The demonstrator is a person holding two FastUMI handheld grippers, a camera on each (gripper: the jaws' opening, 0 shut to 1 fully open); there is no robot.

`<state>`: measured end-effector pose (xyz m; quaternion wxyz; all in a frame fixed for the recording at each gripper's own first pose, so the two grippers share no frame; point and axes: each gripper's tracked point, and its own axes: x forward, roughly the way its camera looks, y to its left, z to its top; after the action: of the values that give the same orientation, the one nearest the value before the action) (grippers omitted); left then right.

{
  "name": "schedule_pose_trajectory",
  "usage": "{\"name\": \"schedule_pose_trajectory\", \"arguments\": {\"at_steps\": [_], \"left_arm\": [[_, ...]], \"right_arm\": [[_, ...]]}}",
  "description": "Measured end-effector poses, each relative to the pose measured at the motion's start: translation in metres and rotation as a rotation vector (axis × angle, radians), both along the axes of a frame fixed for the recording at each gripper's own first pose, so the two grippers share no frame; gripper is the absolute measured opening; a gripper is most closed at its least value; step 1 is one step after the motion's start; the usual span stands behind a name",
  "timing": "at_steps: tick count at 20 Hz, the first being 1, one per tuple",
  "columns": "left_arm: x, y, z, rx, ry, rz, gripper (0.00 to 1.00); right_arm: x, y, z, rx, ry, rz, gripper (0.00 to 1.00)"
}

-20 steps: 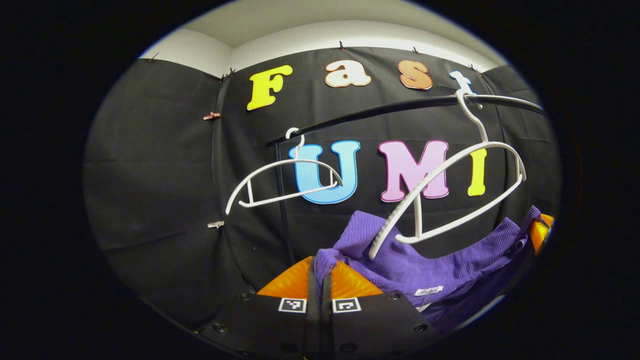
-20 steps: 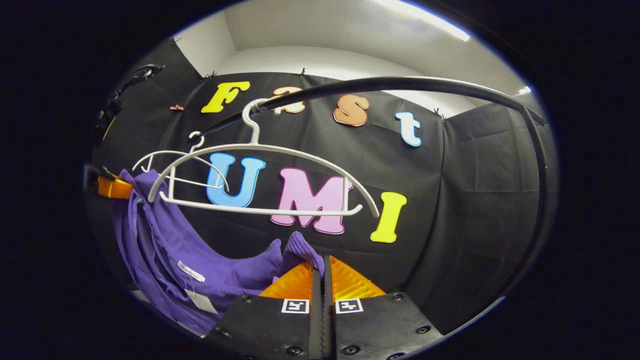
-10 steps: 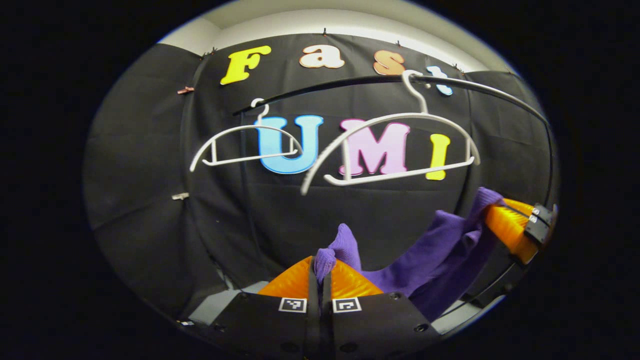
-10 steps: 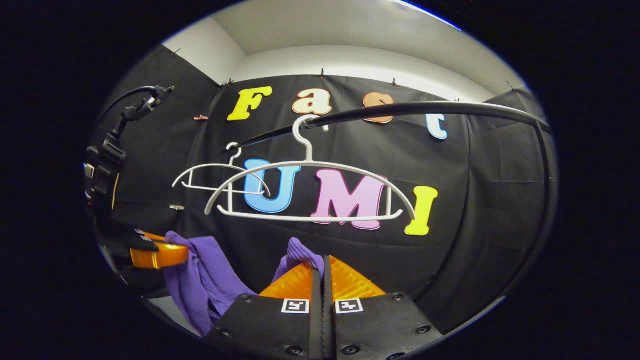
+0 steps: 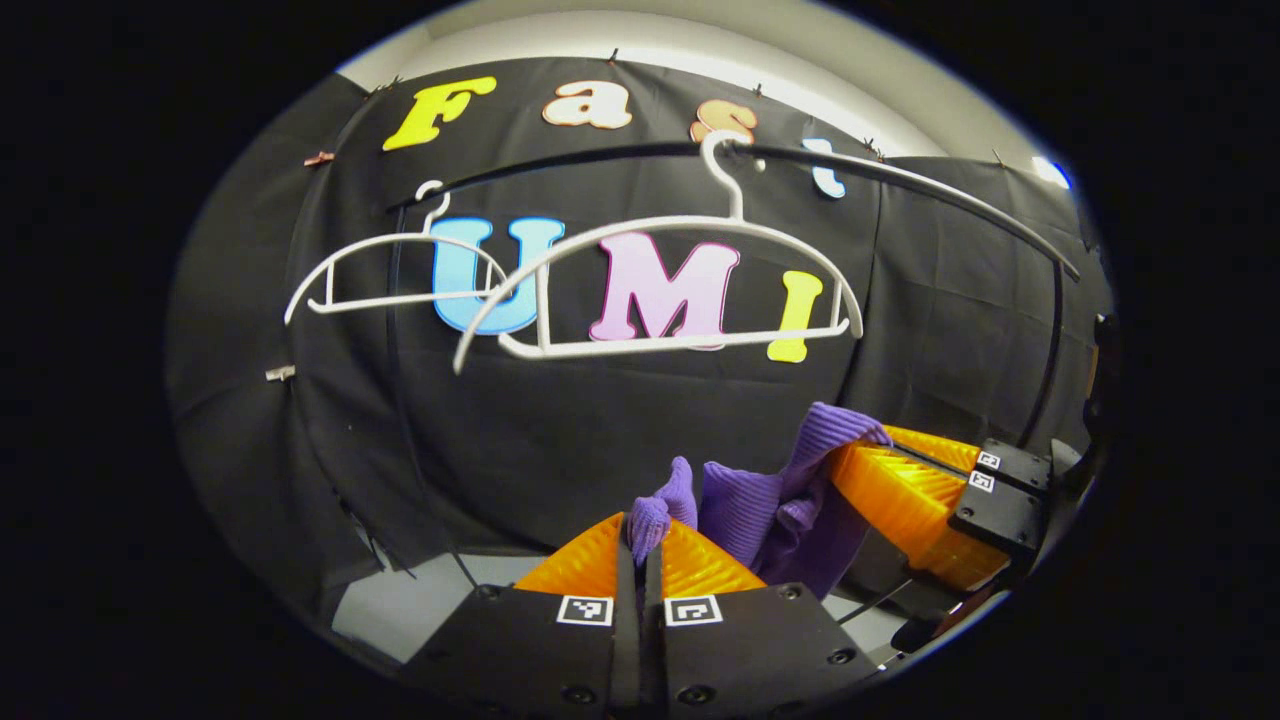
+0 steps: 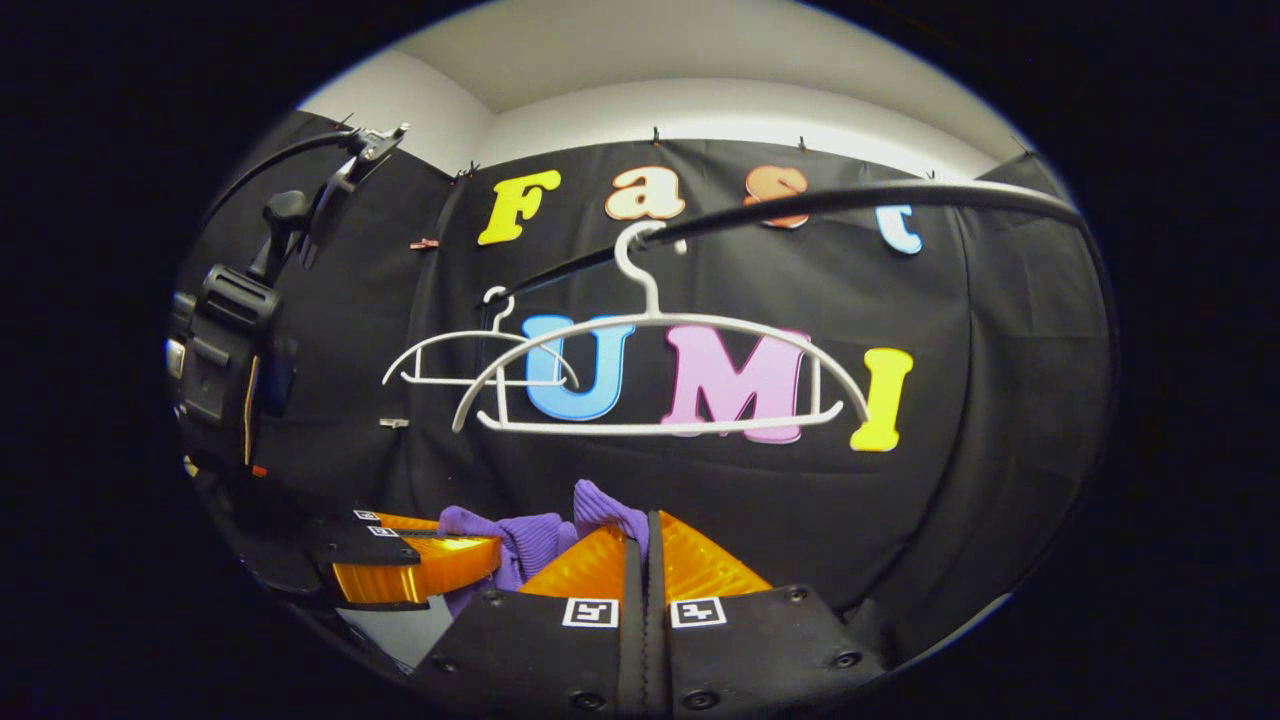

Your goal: Grasp the clothes on the hanger with both hands and then place them into the laundry hamper below.

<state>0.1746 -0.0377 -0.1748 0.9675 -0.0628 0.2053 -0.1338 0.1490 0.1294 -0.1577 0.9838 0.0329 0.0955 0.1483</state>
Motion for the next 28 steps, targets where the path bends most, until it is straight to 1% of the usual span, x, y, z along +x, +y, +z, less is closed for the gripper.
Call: {"name": "schedule_pose_trajectory", "arguments": {"at_steps": [4,7,9,10,12,16,18,20,21,22,24,25,26,28], "left_arm": [[-0.011,0.006,-0.066,0.026,0.104,0.009,0.05],[-0.019,0.016,-0.119,0.036,0.212,0.031,0.05],[-0.025,0.022,-0.154,0.071,0.284,0.04,0.05],[-0.032,0.021,-0.172,0.093,0.321,0.033,0.04],[-0.042,0.021,-0.198,0.13,0.384,0.022,0.05],[-0.059,0.027,-0.238,0.196,0.479,0.028,0.05],[-0.067,0.025,-0.258,0.213,0.534,0.015,0.05],[-0.072,0.025,-0.266,0.241,0.556,0.0,0.05],[-0.072,0.025,-0.269,0.248,0.552,-0.009,0.08],[-0.072,0.025,-0.264,0.257,0.544,-0.015,0.13],[-0.069,0.026,-0.266,0.267,0.535,-0.018,0.53],[-0.068,0.026,-0.266,0.26,0.532,-0.013,0.73],[-0.068,0.027,-0.265,0.247,0.53,-0.006,0.94],[-0.066,0.029,-0.259,0.221,0.517,0.006,0.93]], "right_arm": [[-0.005,-0.01,-0.072,0.015,0.157,-0.014,0.05],[-0.013,-0.017,-0.134,0.007,0.297,-0.035,0.04],[-0.023,-0.019,-0.175,0.004,0.398,-0.04,0.05],[-0.028,-0.018,-0.187,0.008,0.442,-0.04,0.04],[-0.04,-0.015,-0.223,-0.02,0.524,-0.04,0.04],[-0.066,-0.024,-0.277,-0.133,0.646,-0.026,0.05],[-0.075,-0.027,-0.294,-0.157,0.695,-0.023,0.05],[-0.08,-0.033,-0.305,-0.172,0.726,-0.044,0.05],[-0.085,-0.034,-0.311,-0.17,0.731,-0.046,0.17],[-0.085,-0.038,-0.311,-0.182,0.728,-0.057,0.37],[-0.088,-0.048,-0.307,-0.211,0.719,-0.083,0.79],[-0.082,-0.056,-0.316,-0.229,0.718,-0.113,1.0],[-0.088,-0.061,-0.316,-0.231,0.723,-0.131,0.98],[-0.089,-0.061,-0.316,-0.212,0.733,-0.147,0.99]]}}
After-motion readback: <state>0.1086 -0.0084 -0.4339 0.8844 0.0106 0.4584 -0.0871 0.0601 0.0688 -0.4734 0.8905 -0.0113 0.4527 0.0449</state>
